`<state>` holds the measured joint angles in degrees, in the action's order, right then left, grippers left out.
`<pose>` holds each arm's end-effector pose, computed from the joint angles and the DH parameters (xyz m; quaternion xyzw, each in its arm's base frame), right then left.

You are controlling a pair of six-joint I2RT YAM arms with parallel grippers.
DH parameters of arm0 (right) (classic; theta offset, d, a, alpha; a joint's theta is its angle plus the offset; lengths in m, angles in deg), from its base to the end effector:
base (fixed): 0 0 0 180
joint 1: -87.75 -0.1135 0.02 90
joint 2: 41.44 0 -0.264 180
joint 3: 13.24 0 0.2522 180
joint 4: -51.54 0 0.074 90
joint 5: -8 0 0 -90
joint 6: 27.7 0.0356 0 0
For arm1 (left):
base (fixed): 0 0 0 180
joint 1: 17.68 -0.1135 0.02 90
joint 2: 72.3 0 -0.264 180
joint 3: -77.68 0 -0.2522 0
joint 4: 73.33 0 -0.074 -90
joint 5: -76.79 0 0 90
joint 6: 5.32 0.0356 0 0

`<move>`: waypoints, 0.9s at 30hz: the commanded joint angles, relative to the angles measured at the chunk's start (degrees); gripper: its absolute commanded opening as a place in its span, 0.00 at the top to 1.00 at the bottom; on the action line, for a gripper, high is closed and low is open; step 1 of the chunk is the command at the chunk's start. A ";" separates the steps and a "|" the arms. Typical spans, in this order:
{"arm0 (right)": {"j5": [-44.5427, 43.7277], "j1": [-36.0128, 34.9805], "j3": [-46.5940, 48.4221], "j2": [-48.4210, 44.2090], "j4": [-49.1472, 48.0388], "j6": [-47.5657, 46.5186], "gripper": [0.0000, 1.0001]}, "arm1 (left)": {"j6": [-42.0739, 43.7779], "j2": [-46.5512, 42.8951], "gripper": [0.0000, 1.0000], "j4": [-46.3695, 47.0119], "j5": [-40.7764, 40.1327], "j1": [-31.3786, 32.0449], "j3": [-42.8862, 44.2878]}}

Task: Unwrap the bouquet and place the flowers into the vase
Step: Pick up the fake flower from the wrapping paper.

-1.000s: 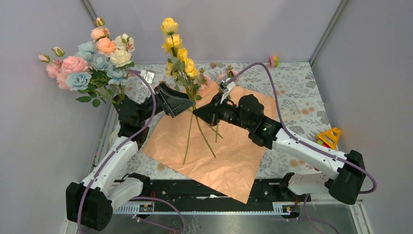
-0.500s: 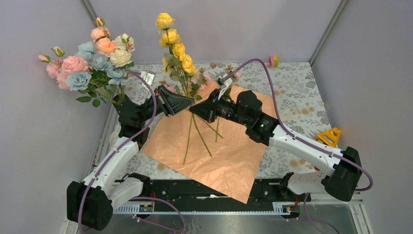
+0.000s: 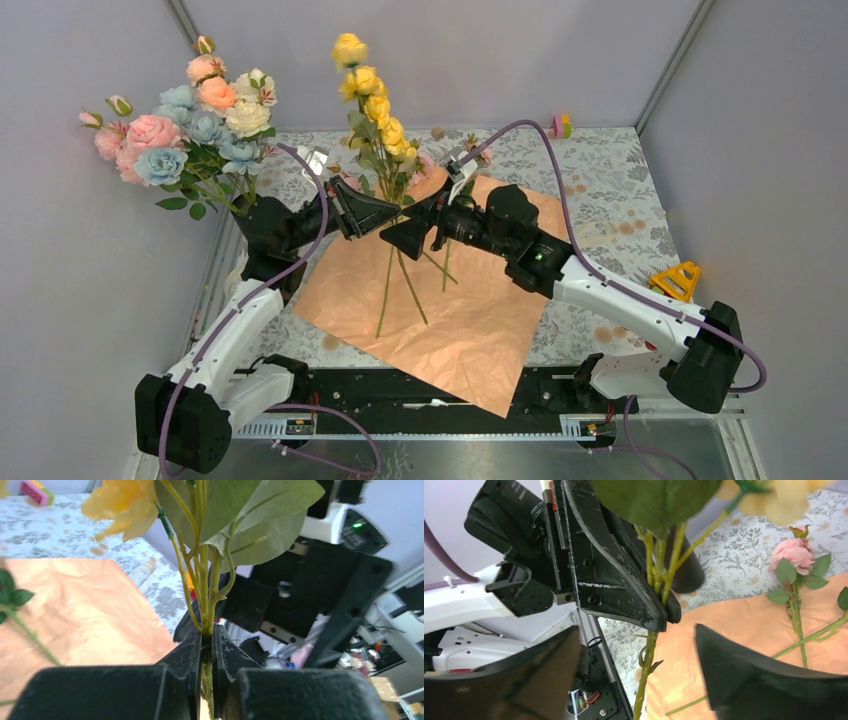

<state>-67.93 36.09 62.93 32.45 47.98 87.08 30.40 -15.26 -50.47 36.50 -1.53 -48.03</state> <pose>0.1835 0.2459 0.3882 -0.2430 0.6258 0.5202 0.5279 0.2032 -0.0871 0.3563 0.1559 0.6038 -0.6256 0.4688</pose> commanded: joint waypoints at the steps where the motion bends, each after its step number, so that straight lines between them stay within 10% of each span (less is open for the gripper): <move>1: -2.60 0.40 1.76 -2.55 -0.17 -2.83 0.01 | 21.89 -1.88 1.00 -23.55 0.29 -0.93 9.67; 6: -7.47 1.04 -0.45 -4.74 0.94 -3.05 0.00 | 38.73 -3.09 1.00 -42.61 -4.07 -4.72 18.49; 27: -7.64 34.99 -15.54 -16.14 9.73 -5.15 0.00 | 57.46 -4.89 1.00 -48.62 -15.95 -23.53 33.13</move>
<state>-76.43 66.62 47.61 19.10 56.33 85.46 82.52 -18.54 -101.66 25.64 -21.07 -17.36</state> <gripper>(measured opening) 0.993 0.073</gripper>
